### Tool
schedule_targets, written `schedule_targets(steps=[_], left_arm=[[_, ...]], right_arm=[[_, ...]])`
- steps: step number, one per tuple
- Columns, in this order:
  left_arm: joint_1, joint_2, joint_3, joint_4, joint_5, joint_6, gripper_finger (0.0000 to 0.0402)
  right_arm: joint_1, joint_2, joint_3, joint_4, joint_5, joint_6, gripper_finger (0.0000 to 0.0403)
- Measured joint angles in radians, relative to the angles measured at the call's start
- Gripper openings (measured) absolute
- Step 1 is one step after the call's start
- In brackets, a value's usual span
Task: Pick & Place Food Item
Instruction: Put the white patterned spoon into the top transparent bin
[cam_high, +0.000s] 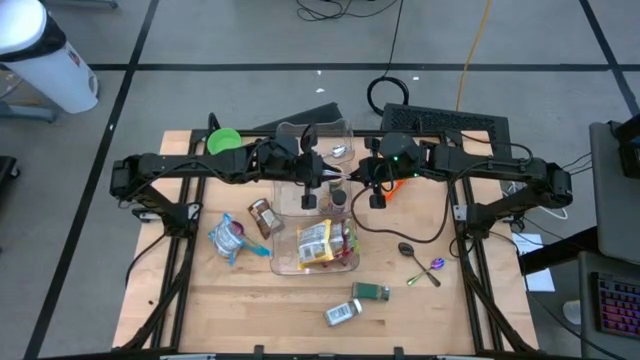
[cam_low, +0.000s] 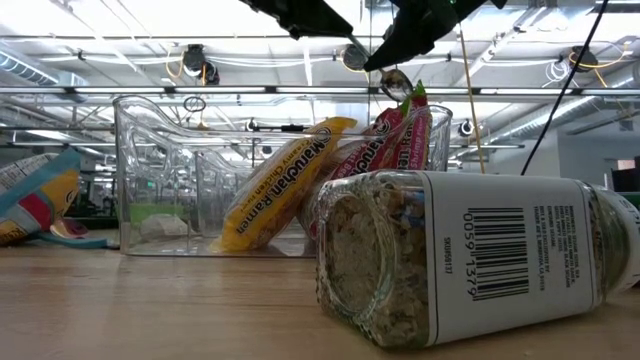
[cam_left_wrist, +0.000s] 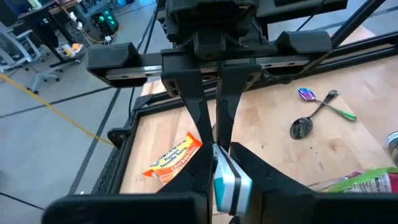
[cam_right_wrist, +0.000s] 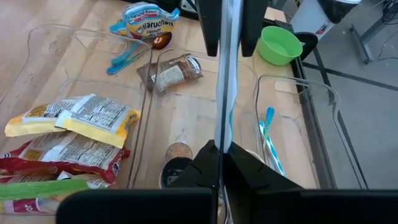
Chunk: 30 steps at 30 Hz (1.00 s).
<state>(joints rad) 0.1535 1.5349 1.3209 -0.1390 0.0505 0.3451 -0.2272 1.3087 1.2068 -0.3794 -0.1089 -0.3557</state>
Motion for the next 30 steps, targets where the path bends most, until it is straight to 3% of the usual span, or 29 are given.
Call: schedule_targets(steps=[9, 13, 17, 23, 30], left_arm=[[0.000, -0.012, 0.000, -0.087, -0.032, 0.020, 0.0034], [0.002, -0.039, -0.001, -0.162, -0.110, 0.021, 0.0034], [0.019, -0.084, -0.001, -0.222, -0.144, 0.020, 0.0034], [0.051, -0.140, -0.001, -0.370, -0.195, 0.015, 0.0034], [0.140, -0.197, -0.002, -0.537, -0.240, -0.017, 0.0034]], right_arm=[[0.000, 0.001, -0.001, 0.014, 0.005, -0.020, 0.0014], [-0.001, 0.001, -0.001, 0.054, 0.020, -0.019, 0.0050], [0.000, -0.008, -0.001, 0.088, 0.079, -0.036, 0.0102], [0.000, -0.028, 0.000, 0.135, 0.086, -0.049, 0.0172], [-0.009, -0.039, 0.000, 0.175, 0.086, -0.049, 0.0211]])
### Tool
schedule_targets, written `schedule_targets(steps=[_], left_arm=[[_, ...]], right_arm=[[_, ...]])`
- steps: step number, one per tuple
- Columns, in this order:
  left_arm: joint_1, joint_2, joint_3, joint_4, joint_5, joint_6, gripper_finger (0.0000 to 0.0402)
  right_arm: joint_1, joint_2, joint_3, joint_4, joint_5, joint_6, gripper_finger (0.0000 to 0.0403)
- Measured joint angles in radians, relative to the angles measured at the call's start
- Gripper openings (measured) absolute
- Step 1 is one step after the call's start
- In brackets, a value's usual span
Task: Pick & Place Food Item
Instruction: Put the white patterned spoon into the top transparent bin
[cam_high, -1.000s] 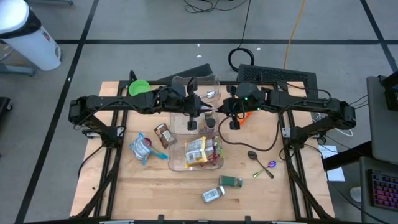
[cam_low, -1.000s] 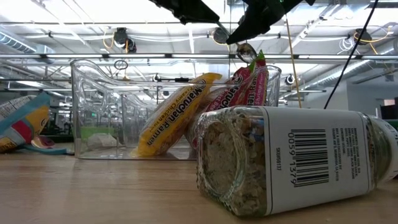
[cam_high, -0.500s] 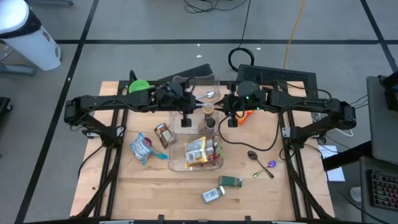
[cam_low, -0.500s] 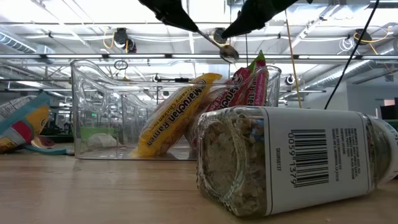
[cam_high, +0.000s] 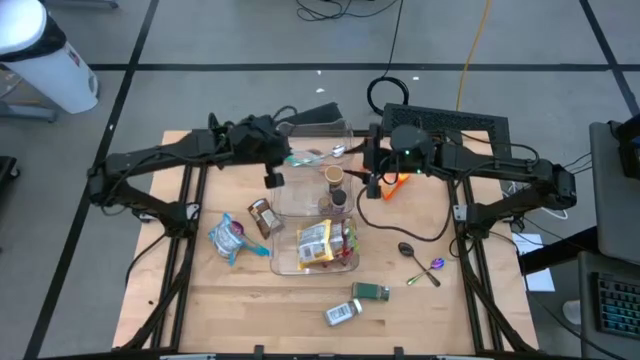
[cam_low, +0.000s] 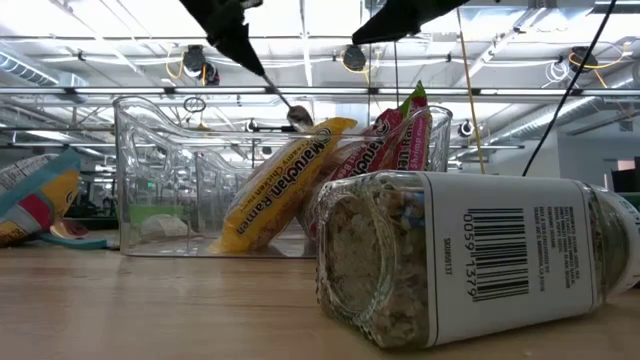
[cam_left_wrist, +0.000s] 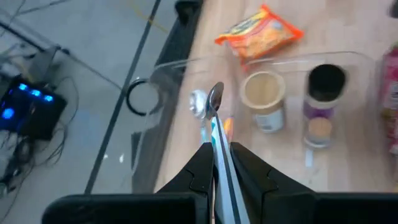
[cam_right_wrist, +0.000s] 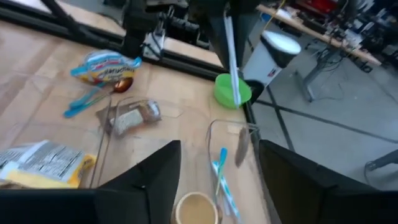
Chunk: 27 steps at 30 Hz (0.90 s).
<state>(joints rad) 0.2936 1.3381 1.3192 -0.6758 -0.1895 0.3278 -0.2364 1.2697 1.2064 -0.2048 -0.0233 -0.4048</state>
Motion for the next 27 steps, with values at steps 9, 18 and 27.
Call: schedule_targets(steps=[9, 18, 27], left_arm=[[0.183, -0.040, -0.089, 0.148, 0.233, 0.003, 0.0034], [0.304, -0.043, -0.289, 0.519, 0.433, -0.019, 0.0034], [0.359, 0.004, -0.465, 0.861, 0.507, -0.115, 0.0034]], right_arm=[[-0.043, -0.001, -0.071, 0.195, -0.003, 0.029, 0.0210], [-0.080, 0.000, -0.208, 0.385, -0.003, 0.053, 0.0212], [-0.093, -0.003, -0.322, 0.578, -0.004, 0.092, 0.0206]])
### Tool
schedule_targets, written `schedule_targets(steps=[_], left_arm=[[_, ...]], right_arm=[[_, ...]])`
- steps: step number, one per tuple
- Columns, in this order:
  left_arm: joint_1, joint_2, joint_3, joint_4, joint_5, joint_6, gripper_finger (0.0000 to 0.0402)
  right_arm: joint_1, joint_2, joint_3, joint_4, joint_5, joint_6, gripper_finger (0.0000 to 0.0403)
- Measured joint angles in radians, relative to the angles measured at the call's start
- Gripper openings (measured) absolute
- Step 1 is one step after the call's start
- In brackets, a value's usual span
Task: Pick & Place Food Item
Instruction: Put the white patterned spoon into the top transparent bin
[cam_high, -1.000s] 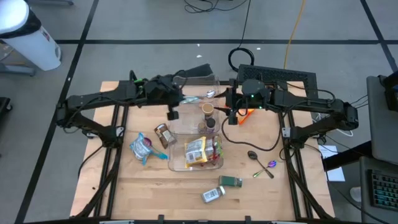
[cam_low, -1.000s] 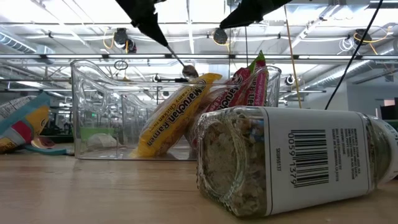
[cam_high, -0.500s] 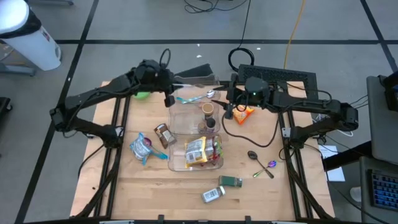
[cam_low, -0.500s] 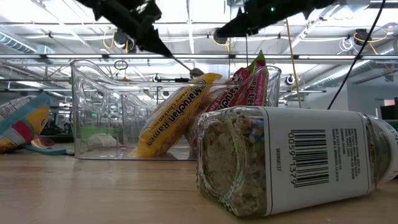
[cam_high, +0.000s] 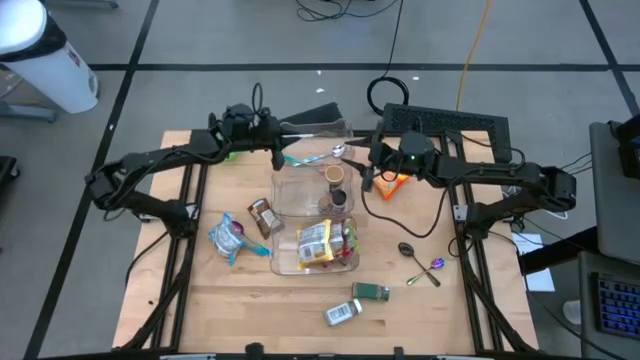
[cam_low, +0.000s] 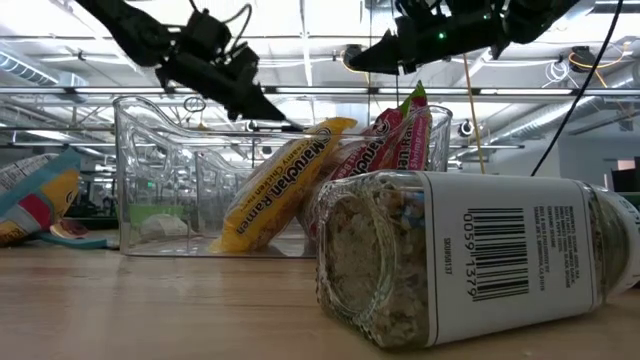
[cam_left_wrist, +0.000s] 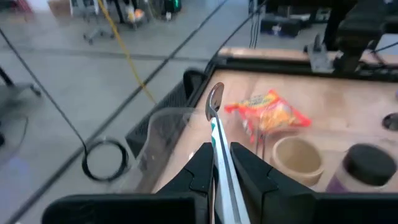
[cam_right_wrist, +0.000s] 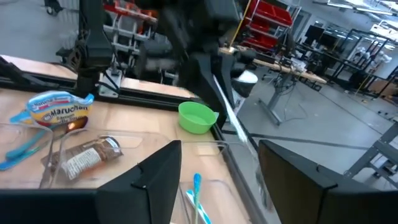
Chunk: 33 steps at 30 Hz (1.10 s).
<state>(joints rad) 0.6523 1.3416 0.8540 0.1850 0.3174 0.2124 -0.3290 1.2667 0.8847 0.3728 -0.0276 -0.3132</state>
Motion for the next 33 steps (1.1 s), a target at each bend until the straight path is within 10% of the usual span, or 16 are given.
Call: schedule_targets(steps=[33], left_arm=[[-0.099, 0.049, 0.002, 0.185, 0.157, -0.062, 0.0034]], right_arm=[[-0.104, 0.037, -0.029, -0.025, -0.003, 0.115, 0.0184]])
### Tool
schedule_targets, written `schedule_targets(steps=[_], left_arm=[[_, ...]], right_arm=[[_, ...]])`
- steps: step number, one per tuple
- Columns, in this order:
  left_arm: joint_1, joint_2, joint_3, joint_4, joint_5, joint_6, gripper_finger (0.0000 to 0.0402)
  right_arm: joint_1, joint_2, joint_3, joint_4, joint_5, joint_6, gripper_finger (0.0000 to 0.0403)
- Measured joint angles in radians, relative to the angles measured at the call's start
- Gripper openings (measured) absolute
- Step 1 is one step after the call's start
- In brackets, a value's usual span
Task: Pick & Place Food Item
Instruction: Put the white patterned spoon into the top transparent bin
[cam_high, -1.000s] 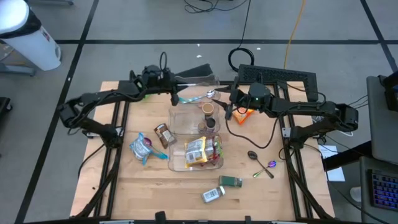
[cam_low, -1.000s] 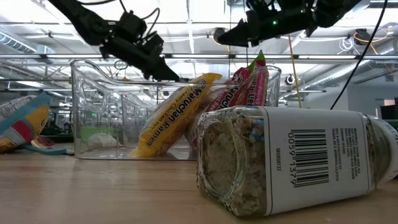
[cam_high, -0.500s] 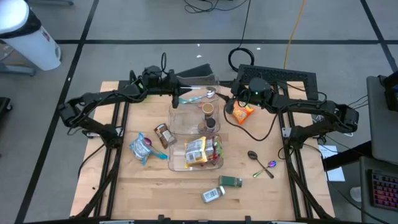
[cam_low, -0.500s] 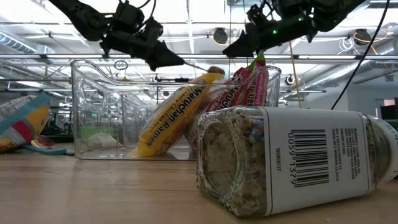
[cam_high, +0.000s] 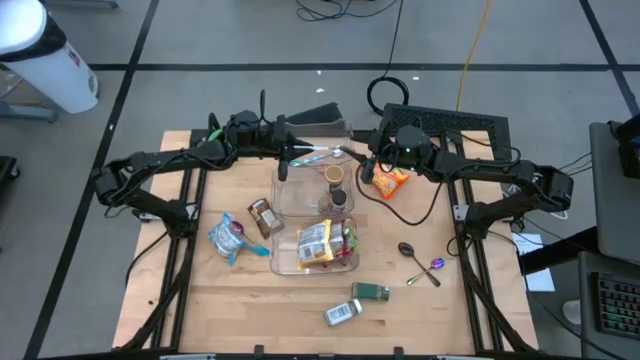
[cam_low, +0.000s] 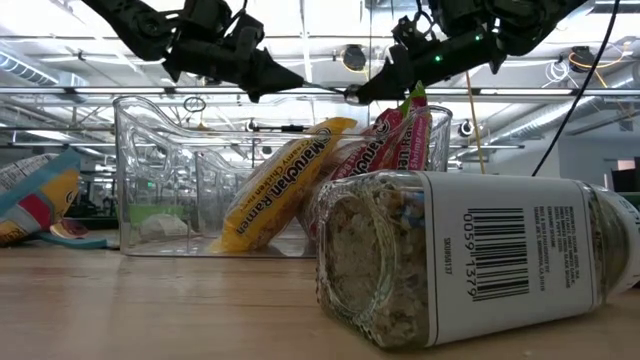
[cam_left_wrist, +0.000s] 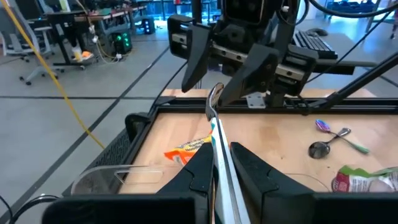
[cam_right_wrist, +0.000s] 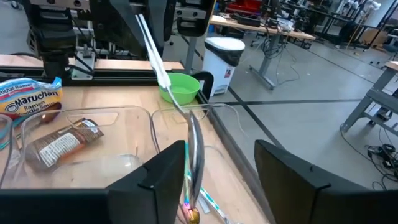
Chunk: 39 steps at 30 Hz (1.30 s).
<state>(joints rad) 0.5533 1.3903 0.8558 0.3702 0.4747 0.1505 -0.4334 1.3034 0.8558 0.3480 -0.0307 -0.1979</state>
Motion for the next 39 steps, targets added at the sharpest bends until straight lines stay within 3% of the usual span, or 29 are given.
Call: schedule_targets(steps=[5, 12, 17, 26, 29, 32, 35, 39], left_arm=[[0.000, 0.000, 0.000, 0.000, 0.000, -0.006, 0.0034], [0.001, 0.000, 0.000, 0.001, -0.004, -0.007, 0.0034], [0.000, 0.000, 0.000, 0.003, -0.010, -0.005, 0.0051], [-0.001, 0.000, 0.048, -0.074, -0.061, -0.009, 0.0193], [-0.013, 0.001, 0.129, -0.207, -0.090, 0.023, 0.0228], [-0.043, 0.001, 0.244, -0.399, -0.183, 0.094, 0.0252], [-0.079, 0.017, 0.361, -0.579, -0.259, 0.143, 0.0265], [-0.107, 0.061, 0.499, -0.765, -0.266, 0.144, 0.0265]], right_arm=[[0.000, 0.000, 0.000, -0.001, 0.000, 0.000, 0.0135], [0.001, 0.001, 0.000, -0.002, -0.004, -0.009, 0.0013], [0.001, 0.001, 0.000, -0.001, 0.001, -0.024, 0.0004], [0.000, 0.001, 0.000, -0.003, 0.003, -0.052, 0.0001], [0.000, 0.001, 0.000, -0.021, 0.001, -0.054, 0.0001], [0.001, 0.001, 0.000, -0.046, -0.001, -0.055, 0.0001], [0.001, 0.001, 0.000, -0.047, -0.002, -0.055, 0.0001], [0.003, 0.001, 0.008, -0.057, -0.014, -0.055, 0.0001]])
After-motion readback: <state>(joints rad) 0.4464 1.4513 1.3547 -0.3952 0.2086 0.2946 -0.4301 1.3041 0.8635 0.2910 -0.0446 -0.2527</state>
